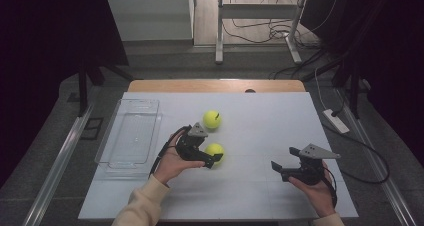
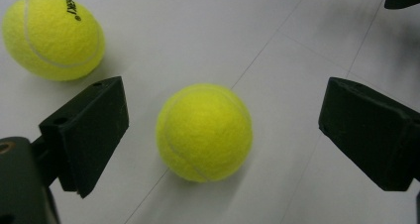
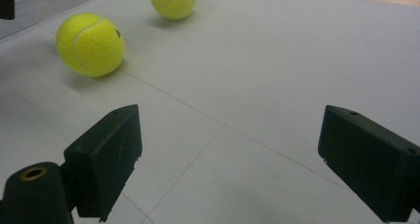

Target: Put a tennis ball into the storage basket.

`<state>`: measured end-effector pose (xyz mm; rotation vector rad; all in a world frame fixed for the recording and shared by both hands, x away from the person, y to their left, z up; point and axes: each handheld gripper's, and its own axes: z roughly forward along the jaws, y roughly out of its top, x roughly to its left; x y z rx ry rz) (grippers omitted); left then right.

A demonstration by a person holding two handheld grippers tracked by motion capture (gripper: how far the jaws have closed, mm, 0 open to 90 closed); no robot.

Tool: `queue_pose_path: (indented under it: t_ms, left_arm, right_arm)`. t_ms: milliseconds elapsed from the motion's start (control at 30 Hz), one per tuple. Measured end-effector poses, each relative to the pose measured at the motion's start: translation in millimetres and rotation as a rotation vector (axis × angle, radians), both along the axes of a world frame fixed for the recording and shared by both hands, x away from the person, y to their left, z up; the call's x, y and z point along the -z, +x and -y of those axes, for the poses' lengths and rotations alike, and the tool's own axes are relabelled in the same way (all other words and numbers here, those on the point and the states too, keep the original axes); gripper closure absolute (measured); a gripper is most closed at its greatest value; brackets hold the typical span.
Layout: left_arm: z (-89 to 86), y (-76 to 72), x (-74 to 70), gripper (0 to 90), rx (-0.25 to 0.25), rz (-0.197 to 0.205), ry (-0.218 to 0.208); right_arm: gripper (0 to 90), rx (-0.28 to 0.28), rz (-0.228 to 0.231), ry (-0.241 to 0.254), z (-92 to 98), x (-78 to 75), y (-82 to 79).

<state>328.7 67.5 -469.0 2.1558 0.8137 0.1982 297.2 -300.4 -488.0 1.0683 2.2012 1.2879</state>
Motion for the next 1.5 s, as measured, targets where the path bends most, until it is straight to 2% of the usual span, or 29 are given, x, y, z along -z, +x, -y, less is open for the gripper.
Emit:
queue_pose_path:
  t_ms: [100,400,567,1233,1500]
  left_arm:
    - [3.8,1.6,2.3,6.4,0.003,-0.009,0.021]
    - [9.0,5.2,7.3,6.3,-0.004,-0.033,0.046]
    - [10.9,7.1,10.6,5.9,-0.003,-0.044,0.049]
    - [20.2,22.0,32.7,5.9,-0.011,-0.105,0.106]
    - [23.8,23.7,38.6,7.2,-0.01,-0.126,0.128]
  right_arm:
    - [9.8,-0.003,0.0,-0.003,-0.7,0.3,-0.2]
    - [9.9,-0.002,-0.002,-0.006,-0.8,1.0,-0.1]
    - [9.8,-0.003,-0.003,-0.009,-1.2,1.4,0.1]
    - [9.8,-0.002,-0.009,-0.017,-1.7,3.6,0.0]
    - [9.9,-0.002,-0.006,-0.015,-1.6,3.1,-0.6]
